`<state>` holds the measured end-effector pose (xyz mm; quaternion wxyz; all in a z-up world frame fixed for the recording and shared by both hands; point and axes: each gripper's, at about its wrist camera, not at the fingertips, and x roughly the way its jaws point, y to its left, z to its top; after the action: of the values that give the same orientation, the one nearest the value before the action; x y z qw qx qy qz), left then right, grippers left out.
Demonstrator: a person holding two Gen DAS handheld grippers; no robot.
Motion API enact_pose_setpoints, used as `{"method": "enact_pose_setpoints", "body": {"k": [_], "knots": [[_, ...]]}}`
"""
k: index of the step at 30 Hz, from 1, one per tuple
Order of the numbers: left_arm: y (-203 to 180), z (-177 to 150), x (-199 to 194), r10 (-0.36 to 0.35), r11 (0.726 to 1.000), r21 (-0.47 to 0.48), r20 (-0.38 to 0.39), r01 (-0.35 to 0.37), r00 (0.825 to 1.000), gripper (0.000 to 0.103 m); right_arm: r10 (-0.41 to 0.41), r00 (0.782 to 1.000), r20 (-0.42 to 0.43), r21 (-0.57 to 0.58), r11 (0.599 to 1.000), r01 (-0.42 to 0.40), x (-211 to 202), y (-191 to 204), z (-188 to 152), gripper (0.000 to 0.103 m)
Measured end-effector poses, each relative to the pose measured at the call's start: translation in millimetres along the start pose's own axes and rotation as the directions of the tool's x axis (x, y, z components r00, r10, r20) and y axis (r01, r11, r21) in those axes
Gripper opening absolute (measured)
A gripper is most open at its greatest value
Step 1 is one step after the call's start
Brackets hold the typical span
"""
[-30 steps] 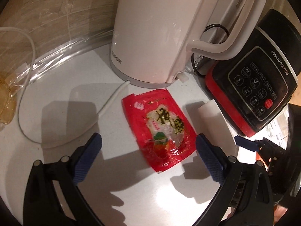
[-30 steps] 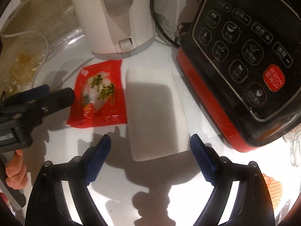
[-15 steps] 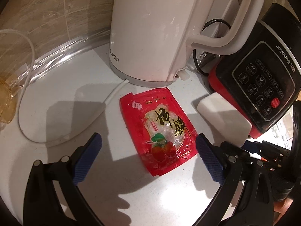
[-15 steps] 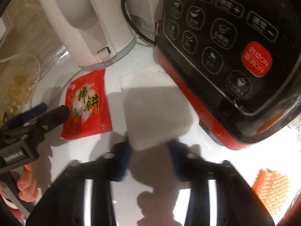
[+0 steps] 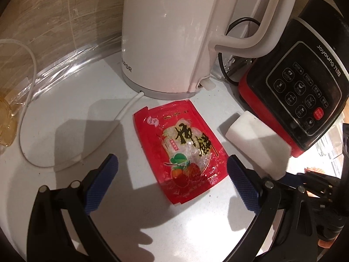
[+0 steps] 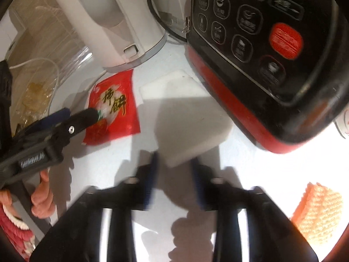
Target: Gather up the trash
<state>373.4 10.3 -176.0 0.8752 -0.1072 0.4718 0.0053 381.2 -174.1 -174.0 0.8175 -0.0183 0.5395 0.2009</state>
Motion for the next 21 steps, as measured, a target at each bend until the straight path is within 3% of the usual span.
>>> {"method": "enact_pose_setpoints", "body": {"k": [3, 7, 14, 21], "knots": [[0.9, 0.3, -0.2, -0.004, 1.000, 0.005, 0.003, 0.004, 1.000, 0.095, -0.026, 1.000, 0.013, -0.040, 0.999, 0.026, -7.6, 2.7, -1.8, 0.062], [4.2, 2.2, -2.3, -0.013, 1.000, 0.004, 0.009, 0.013, 1.000, 0.095, -0.052, 0.998, 0.023, -0.101, 0.993, 0.054, -14.3, 5.5, 1.2, 0.069], [12.1, 6.4, -4.1, -0.013, 1.000, 0.006, 0.024, 0.013, 1.000, 0.095, -0.050, 0.998, 0.034, -0.289, 0.956, 0.057, -11.5, 21.2, 18.3, 0.072], [18.9, 8.2, -3.6, -0.027, 1.000, -0.003, 0.022, 0.027, 0.999, 0.095, -0.062, 0.998, 0.014, -0.406, 0.912, 0.062, 3.5, 30.0, 35.4, 0.070]]}}
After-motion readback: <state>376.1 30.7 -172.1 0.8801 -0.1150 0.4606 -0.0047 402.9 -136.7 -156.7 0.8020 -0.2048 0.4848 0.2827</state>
